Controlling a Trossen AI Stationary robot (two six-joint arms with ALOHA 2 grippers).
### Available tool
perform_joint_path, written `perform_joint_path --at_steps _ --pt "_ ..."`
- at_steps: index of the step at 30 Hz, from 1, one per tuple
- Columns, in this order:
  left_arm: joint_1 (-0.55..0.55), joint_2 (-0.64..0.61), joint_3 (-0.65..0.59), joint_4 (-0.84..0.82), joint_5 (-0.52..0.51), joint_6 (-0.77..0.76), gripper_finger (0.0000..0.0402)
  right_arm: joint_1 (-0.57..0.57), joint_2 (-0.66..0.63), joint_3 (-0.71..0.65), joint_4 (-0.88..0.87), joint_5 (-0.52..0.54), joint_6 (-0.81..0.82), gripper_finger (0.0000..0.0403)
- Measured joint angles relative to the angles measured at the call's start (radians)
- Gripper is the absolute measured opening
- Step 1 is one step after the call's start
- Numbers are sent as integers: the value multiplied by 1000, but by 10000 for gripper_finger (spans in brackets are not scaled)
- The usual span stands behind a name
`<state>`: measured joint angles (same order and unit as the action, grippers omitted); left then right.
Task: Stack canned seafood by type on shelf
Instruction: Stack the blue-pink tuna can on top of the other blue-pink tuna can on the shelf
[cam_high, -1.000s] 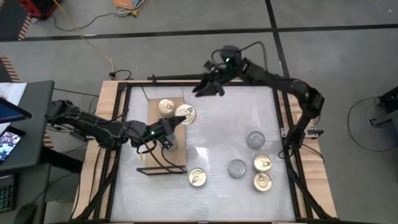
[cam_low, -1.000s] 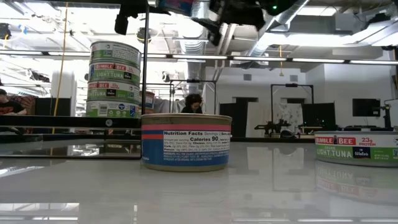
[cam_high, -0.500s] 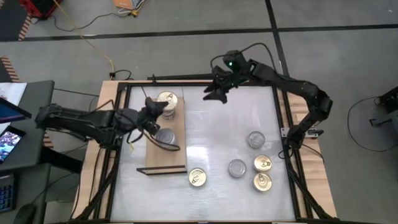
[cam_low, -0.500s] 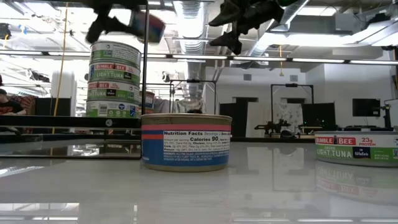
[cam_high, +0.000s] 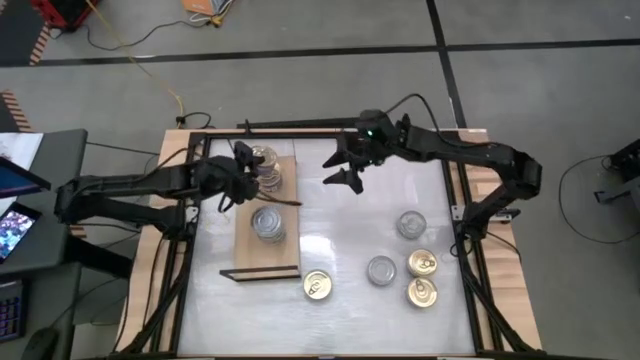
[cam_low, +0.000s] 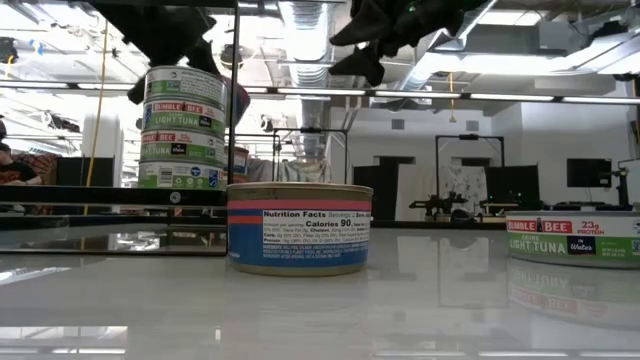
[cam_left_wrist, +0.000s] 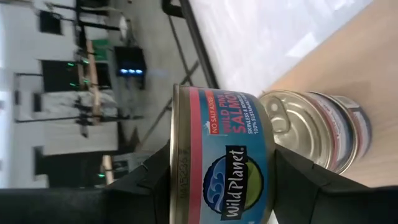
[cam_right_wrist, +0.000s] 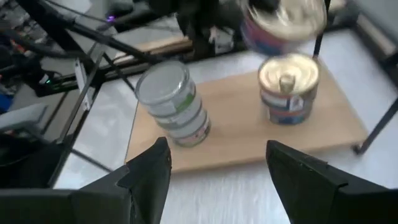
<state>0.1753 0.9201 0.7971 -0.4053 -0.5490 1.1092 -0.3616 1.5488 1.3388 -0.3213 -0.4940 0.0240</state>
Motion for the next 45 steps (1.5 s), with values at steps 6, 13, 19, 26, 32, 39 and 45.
perform_joint_path --at_steps 6,13,19,26,32,39,45 --pt "64 113 0 40 9 8 190 74 -122 -156 164 111 1 286" --pt "113 182 0 73 36 21 190 120 -253 -300 248 141 2 286" --pt "137 193 1 85 66 8 190 119 -330 -358 281 189 22 286" --pt "132 181 2 49 72 -51 192 126 -337 -382 301 191 55 286" --pt "122 183 2 1 82 -71 226 128 -334 -383 301 191 81 286" --pt "80 184 0 -16 35 -77 299 162 -334 -383 299 217 77 286" --pt "40 184 0 -22 -23 -73 310 167 -334 -382 298 220 75 286"
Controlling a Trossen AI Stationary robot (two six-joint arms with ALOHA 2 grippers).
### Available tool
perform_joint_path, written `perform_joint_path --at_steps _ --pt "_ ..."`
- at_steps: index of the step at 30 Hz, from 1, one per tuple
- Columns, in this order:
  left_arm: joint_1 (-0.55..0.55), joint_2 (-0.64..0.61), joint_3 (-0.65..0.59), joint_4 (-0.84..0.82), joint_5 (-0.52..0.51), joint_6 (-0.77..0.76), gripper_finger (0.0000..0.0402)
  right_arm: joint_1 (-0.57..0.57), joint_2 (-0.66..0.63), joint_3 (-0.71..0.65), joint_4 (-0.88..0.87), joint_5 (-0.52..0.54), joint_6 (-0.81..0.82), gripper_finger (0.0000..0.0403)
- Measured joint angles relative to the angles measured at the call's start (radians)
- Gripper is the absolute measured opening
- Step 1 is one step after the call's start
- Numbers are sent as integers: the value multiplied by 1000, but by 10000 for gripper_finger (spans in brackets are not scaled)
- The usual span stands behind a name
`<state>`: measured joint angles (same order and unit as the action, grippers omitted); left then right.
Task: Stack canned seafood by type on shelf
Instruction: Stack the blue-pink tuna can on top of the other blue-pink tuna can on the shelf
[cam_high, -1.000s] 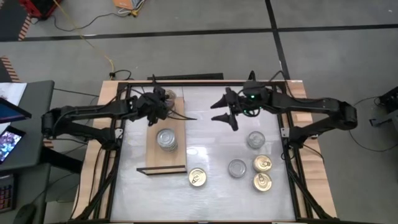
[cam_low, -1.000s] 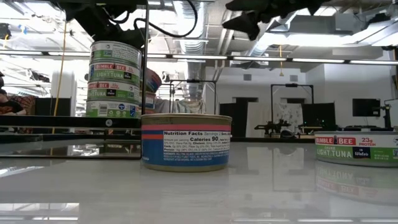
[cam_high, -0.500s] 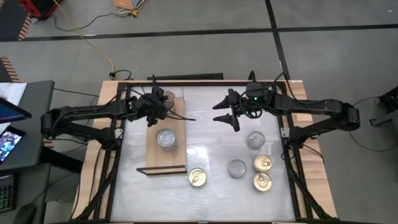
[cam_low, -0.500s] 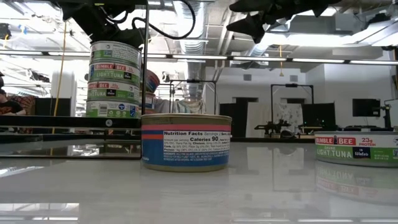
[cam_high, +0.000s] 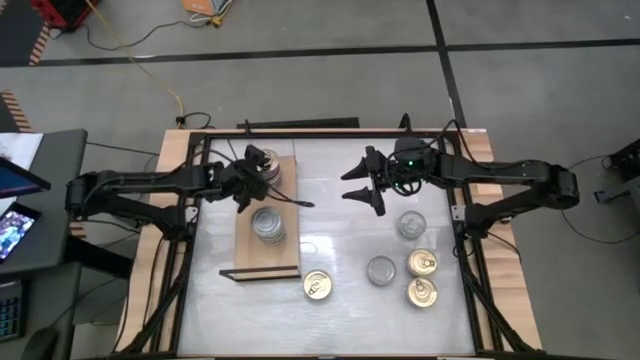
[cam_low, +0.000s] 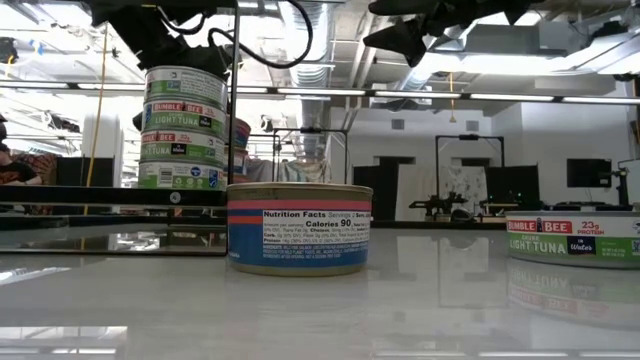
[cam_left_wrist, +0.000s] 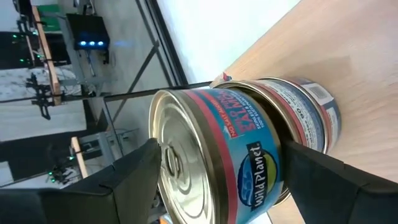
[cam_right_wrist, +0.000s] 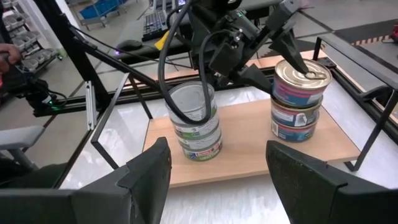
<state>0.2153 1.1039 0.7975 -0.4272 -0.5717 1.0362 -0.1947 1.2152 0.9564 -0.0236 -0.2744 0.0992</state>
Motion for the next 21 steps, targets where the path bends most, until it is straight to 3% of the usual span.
perform_joint_path --at_steps 16,21 --pt "-25 -70 0 -40 18 -49 308 -8 1 -14 20 13 4 286" --pt "-61 -109 0 -40 -85 3 308 -9 1 -14 17 13 2 286"
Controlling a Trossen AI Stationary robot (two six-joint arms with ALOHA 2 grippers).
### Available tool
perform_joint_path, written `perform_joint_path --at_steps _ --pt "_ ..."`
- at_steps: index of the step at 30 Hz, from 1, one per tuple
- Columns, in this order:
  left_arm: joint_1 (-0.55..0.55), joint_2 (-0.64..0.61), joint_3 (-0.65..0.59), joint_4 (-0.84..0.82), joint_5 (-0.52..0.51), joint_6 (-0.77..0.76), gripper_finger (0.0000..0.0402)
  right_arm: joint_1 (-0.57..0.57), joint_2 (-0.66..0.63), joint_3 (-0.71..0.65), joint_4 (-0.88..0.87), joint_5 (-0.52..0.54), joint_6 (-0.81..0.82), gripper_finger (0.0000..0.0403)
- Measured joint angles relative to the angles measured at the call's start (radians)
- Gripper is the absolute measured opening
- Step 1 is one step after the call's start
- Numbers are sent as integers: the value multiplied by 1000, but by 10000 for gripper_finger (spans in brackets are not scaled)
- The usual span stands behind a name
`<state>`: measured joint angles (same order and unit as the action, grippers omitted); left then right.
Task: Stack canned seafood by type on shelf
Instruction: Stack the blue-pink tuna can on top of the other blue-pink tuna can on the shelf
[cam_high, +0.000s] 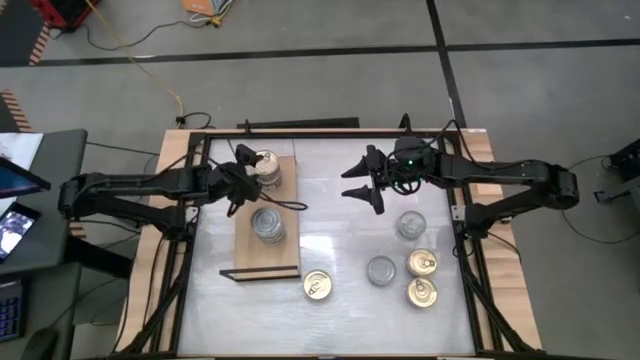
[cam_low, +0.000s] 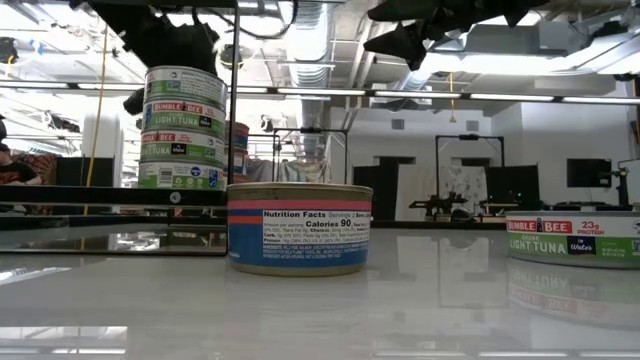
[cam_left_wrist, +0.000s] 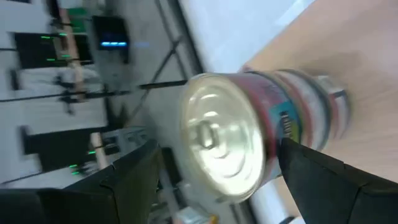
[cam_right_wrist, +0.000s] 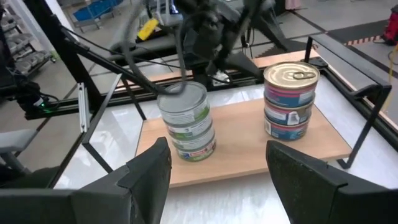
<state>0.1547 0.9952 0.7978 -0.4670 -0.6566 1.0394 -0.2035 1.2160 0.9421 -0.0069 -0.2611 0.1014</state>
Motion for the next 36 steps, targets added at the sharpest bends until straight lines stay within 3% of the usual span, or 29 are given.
perform_joint_path --at_steps 4,13,20,26,31,36 --pt "-28 -46 50 52 -15 -51 306 -1 0 0 -5 0 -5 286" --pt "-157 -103 156 173 172 -372 287 -1 0 0 -8 2 -4 286" --pt "-261 -58 161 182 534 -740 285 -1 4 0 -43 2 -4 286" --pt "-351 70 161 208 727 -816 285 23 101 0 -8 2 3 286" --pt "-455 117 161 278 745 -793 285 31 150 55 -27 2 29 286" --pt "-568 101 161 276 665 -751 280 97 162 94 -76 3 40 286"
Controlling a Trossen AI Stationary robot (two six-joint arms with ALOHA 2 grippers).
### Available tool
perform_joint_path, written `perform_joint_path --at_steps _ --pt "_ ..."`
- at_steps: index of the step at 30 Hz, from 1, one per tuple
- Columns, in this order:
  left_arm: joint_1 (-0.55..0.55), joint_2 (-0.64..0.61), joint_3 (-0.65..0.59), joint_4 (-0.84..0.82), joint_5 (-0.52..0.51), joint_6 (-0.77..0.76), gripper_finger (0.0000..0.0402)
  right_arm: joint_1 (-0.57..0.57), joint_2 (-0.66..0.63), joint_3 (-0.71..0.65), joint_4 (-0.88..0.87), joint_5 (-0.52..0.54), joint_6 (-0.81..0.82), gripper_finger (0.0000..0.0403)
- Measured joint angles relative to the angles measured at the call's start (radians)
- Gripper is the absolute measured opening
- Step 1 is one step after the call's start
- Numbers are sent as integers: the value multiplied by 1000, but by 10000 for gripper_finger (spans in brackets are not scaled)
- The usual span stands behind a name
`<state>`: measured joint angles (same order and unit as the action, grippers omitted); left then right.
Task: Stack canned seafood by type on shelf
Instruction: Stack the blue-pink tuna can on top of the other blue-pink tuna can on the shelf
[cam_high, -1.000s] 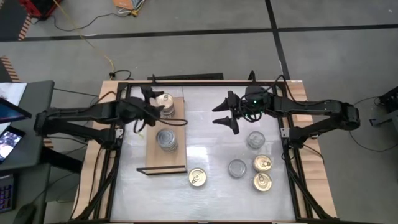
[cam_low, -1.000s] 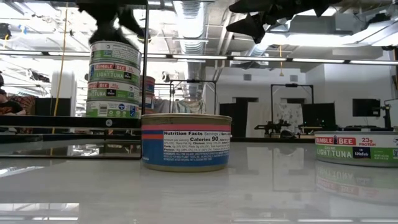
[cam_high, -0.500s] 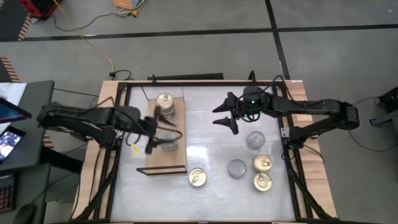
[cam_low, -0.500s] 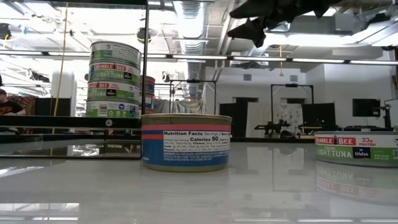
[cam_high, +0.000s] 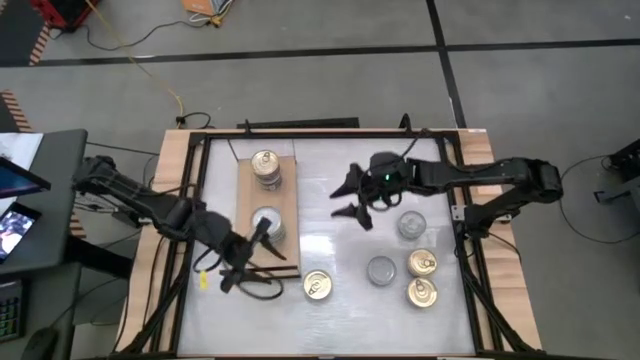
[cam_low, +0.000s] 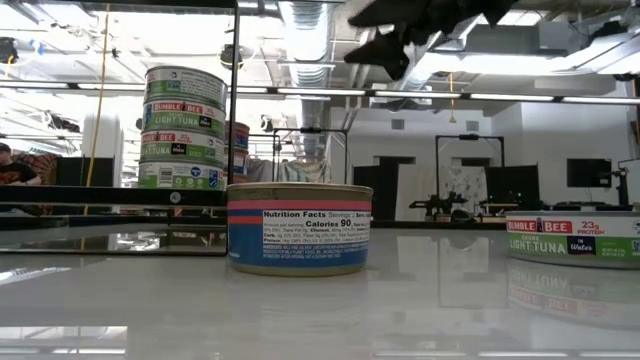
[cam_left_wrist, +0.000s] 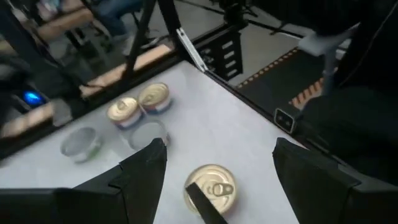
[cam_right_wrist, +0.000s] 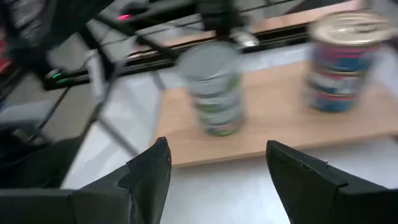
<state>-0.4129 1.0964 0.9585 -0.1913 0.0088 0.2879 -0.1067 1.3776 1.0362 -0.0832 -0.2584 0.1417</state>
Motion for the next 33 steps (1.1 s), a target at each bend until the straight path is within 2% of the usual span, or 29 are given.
perform_joint_path --at_steps 2,5,7,13,16,21,30,33 --pt "-39 -14 0 -2 -91 23 275 48 7 3 9 5 0 286" --pt "-72 -31 0 7 -230 61 268 127 49 4 22 107 17 286" --pt "-75 -42 0 26 -276 81 264 180 87 4 -10 169 75 286" --pt "-55 -52 0 76 -282 101 261 317 211 3 -41 272 195 286" --pt "-43 -52 0 102 -317 87 260 359 278 5 -34 289 226 286" --pt "-42 -51 0 104 -411 -48 260 414 384 46 -42 359 270 286" --pt "-42 -51 0 110 -415 -249 260 462 518 172 -48 416 304 286" --pt "-42 -49 0 96 -417 -302 260 466 552 208 -146 473 315 286"
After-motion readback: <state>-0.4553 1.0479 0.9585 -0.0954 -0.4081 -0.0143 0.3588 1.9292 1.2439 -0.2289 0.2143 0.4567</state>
